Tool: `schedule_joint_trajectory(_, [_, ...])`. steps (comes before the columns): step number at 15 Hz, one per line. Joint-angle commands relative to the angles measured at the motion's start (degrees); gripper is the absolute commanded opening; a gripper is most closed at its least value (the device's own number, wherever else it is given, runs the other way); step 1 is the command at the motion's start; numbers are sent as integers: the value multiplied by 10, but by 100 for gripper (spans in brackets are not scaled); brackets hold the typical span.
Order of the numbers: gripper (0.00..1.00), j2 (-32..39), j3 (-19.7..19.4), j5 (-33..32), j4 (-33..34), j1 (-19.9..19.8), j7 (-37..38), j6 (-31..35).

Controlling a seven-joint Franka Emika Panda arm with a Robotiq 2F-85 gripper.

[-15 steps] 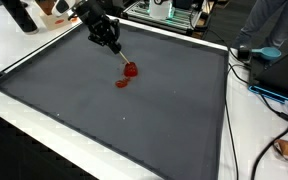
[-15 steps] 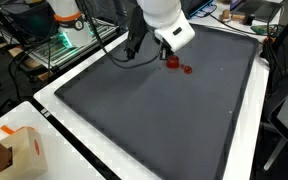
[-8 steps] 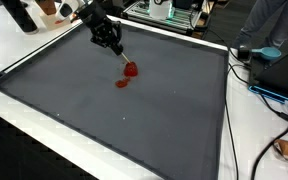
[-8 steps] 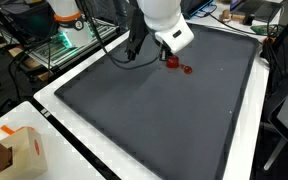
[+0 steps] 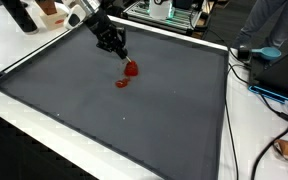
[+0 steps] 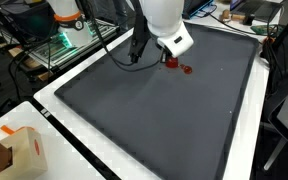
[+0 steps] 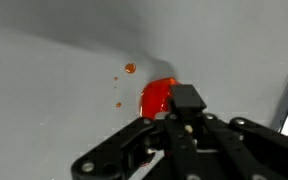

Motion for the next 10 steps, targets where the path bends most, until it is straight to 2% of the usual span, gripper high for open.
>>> schedule_joint_trajectory(1, [3, 16, 3, -11, 11, 3, 11, -1])
schedule_joint_trajectory(10, [3, 7, -2, -20, 12, 7, 42, -2])
